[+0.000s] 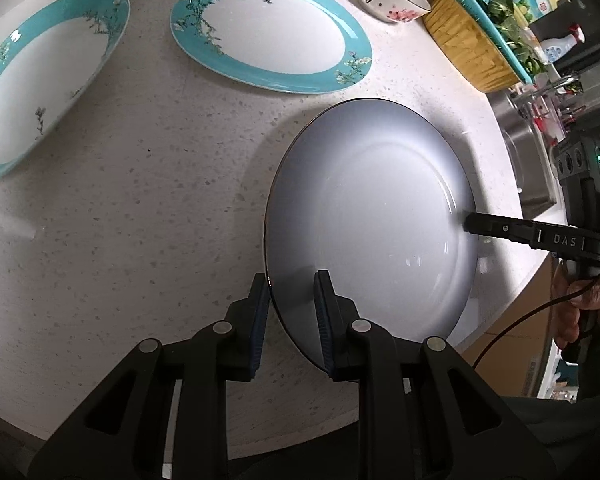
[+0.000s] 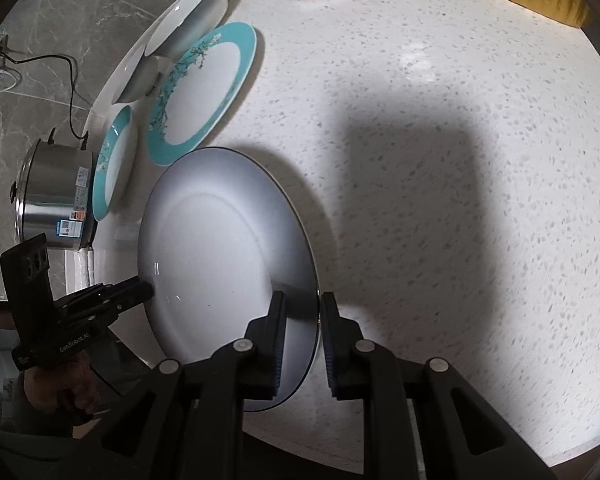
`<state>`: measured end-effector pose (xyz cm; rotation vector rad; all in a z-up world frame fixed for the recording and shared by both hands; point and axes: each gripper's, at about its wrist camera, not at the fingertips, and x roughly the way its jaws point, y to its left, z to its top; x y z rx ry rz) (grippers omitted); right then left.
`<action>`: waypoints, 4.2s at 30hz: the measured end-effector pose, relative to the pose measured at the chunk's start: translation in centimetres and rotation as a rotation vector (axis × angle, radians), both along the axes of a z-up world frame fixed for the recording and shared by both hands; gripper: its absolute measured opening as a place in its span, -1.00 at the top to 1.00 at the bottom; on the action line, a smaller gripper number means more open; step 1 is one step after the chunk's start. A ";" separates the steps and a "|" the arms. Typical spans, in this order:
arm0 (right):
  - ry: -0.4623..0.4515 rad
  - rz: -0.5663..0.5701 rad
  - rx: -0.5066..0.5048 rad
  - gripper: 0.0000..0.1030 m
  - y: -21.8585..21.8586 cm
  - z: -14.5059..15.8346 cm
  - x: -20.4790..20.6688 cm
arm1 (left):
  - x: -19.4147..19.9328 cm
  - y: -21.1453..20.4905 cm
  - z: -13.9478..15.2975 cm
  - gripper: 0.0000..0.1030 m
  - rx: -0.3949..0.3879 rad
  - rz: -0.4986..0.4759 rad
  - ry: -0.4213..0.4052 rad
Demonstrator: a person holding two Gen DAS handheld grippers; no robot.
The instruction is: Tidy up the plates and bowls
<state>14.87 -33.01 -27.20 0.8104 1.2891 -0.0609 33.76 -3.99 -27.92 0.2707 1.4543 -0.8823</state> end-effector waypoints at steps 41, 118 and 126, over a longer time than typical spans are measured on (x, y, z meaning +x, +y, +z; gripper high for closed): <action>-0.480 -0.029 0.024 -1.00 -0.6 10.9 6.7 | 7.7 2.4 7.7 -0.43 -0.331 0.183 -0.148; -0.224 0.227 0.096 0.76 -8.0 -1.5 21.2 | 19.1 -5.2 -4.7 0.70 -0.123 0.507 0.076; -0.224 0.208 0.118 0.77 -7.8 -1.4 20.8 | 19.7 -4.1 -5.1 0.82 -0.157 0.522 0.128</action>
